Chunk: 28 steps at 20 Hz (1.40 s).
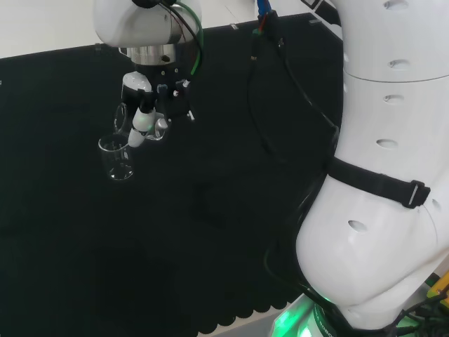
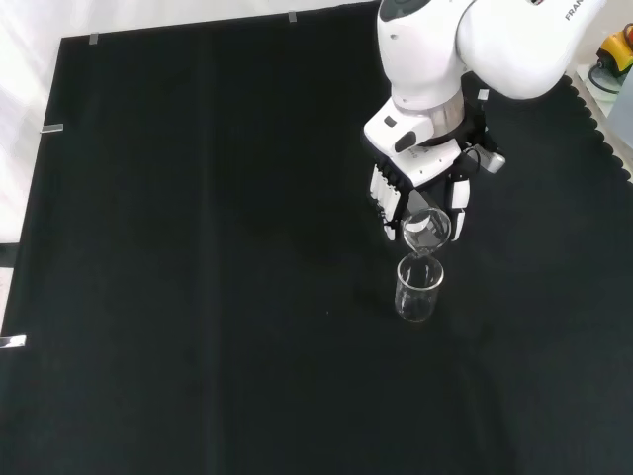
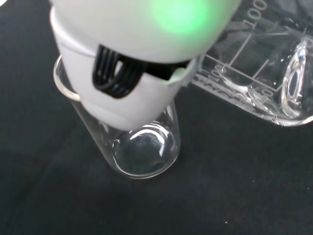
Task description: Pour the water from the handheld beaker into the one on the table.
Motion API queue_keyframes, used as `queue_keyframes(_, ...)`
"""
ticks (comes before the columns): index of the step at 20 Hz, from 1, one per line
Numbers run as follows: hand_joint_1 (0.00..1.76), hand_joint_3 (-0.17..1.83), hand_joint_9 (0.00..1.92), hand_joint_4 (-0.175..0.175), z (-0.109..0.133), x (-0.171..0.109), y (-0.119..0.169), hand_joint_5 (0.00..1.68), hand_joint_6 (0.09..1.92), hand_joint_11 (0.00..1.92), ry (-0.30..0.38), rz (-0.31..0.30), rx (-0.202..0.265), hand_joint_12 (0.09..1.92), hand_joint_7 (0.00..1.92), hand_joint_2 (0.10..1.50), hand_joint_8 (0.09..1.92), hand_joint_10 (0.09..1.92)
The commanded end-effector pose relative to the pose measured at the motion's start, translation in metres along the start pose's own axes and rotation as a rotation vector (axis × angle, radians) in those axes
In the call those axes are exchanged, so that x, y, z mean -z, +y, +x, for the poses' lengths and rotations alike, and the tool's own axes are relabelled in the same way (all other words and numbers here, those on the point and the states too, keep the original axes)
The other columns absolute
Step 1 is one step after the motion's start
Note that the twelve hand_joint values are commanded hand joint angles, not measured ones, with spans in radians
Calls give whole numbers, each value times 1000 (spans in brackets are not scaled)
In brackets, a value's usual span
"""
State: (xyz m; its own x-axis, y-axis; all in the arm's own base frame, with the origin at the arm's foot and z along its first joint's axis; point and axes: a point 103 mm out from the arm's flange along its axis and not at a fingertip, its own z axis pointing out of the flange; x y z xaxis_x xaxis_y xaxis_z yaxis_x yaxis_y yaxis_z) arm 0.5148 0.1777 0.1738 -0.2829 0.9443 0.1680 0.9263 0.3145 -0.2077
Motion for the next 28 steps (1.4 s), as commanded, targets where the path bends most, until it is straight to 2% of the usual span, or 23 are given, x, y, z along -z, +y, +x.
queue_keyframes(1,1430,-175,1365,-175,5,1,0,1276,453,1173,-72,15,12,759,1605,1015,87,431)
queue_keyframes(21,1430,-175,1371,-175,14,0,1,1279,443,1181,-250,52,20,754,1605,1015,87,421)
queue_keyframes(28,1430,-175,1369,-175,15,3,2,1279,443,1185,-259,50,10,752,1605,1015,87,427)
